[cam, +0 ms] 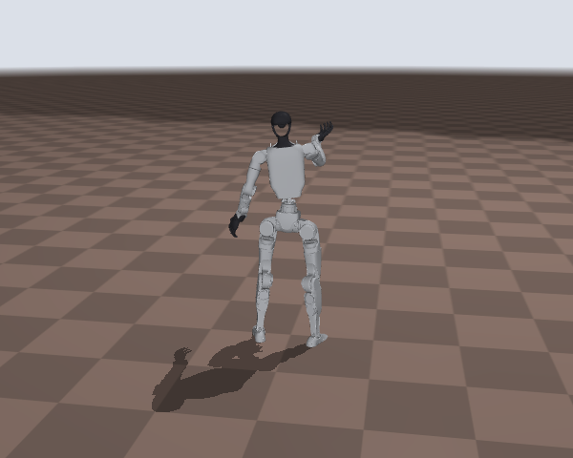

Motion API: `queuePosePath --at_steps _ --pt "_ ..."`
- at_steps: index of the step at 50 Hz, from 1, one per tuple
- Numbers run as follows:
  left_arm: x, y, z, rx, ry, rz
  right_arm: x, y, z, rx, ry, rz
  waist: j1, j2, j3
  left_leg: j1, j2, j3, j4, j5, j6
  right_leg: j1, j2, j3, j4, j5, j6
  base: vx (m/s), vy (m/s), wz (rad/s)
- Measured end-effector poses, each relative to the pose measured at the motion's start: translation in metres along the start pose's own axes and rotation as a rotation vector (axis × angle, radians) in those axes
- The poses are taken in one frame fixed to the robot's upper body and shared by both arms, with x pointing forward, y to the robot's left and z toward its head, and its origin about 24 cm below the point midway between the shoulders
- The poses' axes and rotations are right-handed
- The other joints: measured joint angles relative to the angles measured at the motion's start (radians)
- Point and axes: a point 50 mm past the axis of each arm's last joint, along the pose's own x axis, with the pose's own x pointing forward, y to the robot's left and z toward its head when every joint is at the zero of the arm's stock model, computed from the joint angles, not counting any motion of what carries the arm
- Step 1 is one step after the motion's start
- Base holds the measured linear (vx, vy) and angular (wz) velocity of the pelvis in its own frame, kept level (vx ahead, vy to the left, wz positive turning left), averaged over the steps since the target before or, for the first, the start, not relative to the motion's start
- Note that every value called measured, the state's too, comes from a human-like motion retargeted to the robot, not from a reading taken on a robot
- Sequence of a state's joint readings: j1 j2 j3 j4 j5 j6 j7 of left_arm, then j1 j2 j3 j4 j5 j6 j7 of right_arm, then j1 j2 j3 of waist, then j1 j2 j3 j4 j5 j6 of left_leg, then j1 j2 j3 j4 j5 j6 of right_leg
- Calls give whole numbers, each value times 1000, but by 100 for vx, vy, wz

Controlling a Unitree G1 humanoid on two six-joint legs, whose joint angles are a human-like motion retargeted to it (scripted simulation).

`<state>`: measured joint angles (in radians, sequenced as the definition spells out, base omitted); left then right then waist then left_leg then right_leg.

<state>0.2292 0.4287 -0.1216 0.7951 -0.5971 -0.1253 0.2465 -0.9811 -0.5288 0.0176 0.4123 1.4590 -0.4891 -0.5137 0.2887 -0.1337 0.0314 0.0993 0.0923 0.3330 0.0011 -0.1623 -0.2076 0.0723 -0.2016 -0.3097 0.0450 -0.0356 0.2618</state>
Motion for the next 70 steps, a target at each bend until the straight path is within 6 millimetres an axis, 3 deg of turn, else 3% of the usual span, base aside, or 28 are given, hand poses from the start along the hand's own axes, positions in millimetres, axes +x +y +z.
queuePosePath --at_steps 3,6,10,13,15,19,23,25,27,28,30,32,35,37,40,43,45,46,48,50,53,57,58,60,62,65,68,70 --pt "-2 2 0 -15 -18 -21 -21 72 18 162 -44 421 -3 1 -7 -7 -3 -10 1 1 0 1 -3 -9 -2 0 0 0 0 6" --pt "-4 2 -4 -31 -11 -48 -66 135 37 316 -85 838 -8 5 -12 -13 -7 -19 2 1 2 1 -7 -15 -4 0 0 0 0 0" --pt "-8 0 -14 -33 21 -76 -139 176 64 543 -112 1322 -15 10 -13 -17 -13 -26 7 -1 7 3 -13 -20 -4 -2 0 0 0 0" --pt "-10 -3 -24 -1 54 -95 -162 172 76 615 -133 1473 -20 14 -13 -15 -14 -26 10 -4 11 5 -15 -18 -2 -5 -3 0 0 0" --pt "-12 -6 -30 38 74 -110 -154 159 77 593 -162 1413 -22 16 -13 -11 -14 -23 12 -6 15 6 -15 -14 0 -7 -5 0 0 0" --pt "-15 -12 -37 116 98 -138 -95 101 59 424 -194 938 -19 16 -12 4 -11 -9 12 -11 19 10 -14 -1 5 -10 -7 0 0 -10" --pt "-15 -16 -37 153 98 -143 -34 13 30 223 -139 307 -17 16 -17 20 -7 10 8 -15 16 12 -9 14 8 -10 -5 0 0 -20" --pt "-14 -17 -34 178 85 -137 -15 -32 18 146 -99 13 -17 15 -20 26 -5 17 6 -16 13 12 -7 19 9 -10 -2 0 0 0" --pt "-12 -19 -29 215 63 -132 -6 -57 11 19 -72 -171 -17 16 -21 30 -3 23 4 -16 12 12 -5 23 9 -9 0 0 0 0" --pt "-11 -19 -27 243 50 -133 -3 -56 10 -250 -84 -174 -16 16 -20 32 -3 25 3 -16 13 11 -4 25 10 -9 0 0 0 0" --pt "-12 -21 -26 283 35 -140 -5 -48 5 -389 -85 -145 -20 22 -23 32 -1 28 2 -16 13 10 -2 28 9 -8 0 0 0 0" --pt "-10 -23 -20 306 3 -145 -13 -27 8 137 -67 -83 -31 29 -18 27 0 25 4 -14 9 8 -1 26 8 -7 0 0 0 0" --pt "-11 -19 -21 336 -7 -165 -29 35 18 245 -68 305 -41 34 -27 19 -1 22 5 -13 8 4 -1 24 5 -4 0 0 0 0" --pt "-12 -17 -21 336 -8 -184 -52 86 31 280 -96 616 -48 37 -29 12 -2 20 6 -11 8 0 -1 23 2 -2 0 0 0 0" --pt "-13 -14 -22 320 -1 -208 -109 152 55 364 -166 1079 -55 43 -30 3 -3 17 9 -10 7 -6 -2 22 -1 0 0 0 0 0" --pt "-14 -11 -25 296 17 -216 -171 185 78 517 -188 1466 -63 49 -27 -4 -3 14 12 -9 5 -9 -3 21 -3 1 0 0 0 0" --pt "-15 -10 -29 286 34 -216 -194 192 88 576 -209 1617 -70 52 -24 -5 -4 13 15 -10 5 -9 -4 20 -2 0 0 0 0 0" --pt "-15 -9 -31 287 43 -216 -195 192 90 580 -226 1622 -72 53 -22 -5 -5 13 15 -11 6 -9 -5 21 -1 -1 0 0 0 0" --pt "-16 -8 -34 294 57 -215 -184 187 90 563 -255 1549 -76 54 -18 -1 -5 15 16 -11 8 -6 -6 23 0 -2 0 0 0 0" --pt "-17 -6 -37 308 66 -212 -157 173 82 514 -265 1361 -76 53 -15 5 -5 18 15 -12 10 -4 -6 26 1 -3 0 0 0 0" --pt "-17 -1 -38 334 70 -190 -99 131 60 396 -226 960 -68 45 -12 15 -2 27 13 -13 9 -1 -2 33 3 -4 0 0 0 0" --pt "-15 6 -39 369 78 -143 -32 42 23 198 -101 379 -50 33 -14 24 7 42 7 -11 3 -3 8 44 3 -3 0 0 0 0" --pt "-14 8 -39 377 80 -133 -21 19 15 161 -68 246 -46 30 -15 25 10 45 6 -11 0 -4 12 45 2 -2 0 0 0 0" --pt "-13 13 -39 397 88 -121 -6 -12 8 -99 -55 94 -35 24 -16 25 14 49 3 -9 -3 -7 17 48 1 -1 0 0 0 0" --pt "-12 14 -38 397 85 -115 -4 -27 6 111 -35 -26 -31 26 -16 20 18 50 2 -7 -7 -11 22 47 -2 1 0 0 0 0" --pt "-14 21 -41 406 95 -104 -10 3 13 181 -50 159 -28 28 -20 10 18 44 1 -5 -5 -16 22 43 -5 4 0 0 0 0" --pt "-16 28 -44 391 110 -89 -35 71 30 264 -77 546 -32 34 -20 -3 15 34 1 -2 -5 -22 19 34 -7 6 0 0 0 0" --pt "-17 33 -45 381 119 -84 -65 117 47 295 -130 818 -35 37 -20 -12 13 26 1 1 -4 -26 17 28 -8 7 0 -1 0 9"
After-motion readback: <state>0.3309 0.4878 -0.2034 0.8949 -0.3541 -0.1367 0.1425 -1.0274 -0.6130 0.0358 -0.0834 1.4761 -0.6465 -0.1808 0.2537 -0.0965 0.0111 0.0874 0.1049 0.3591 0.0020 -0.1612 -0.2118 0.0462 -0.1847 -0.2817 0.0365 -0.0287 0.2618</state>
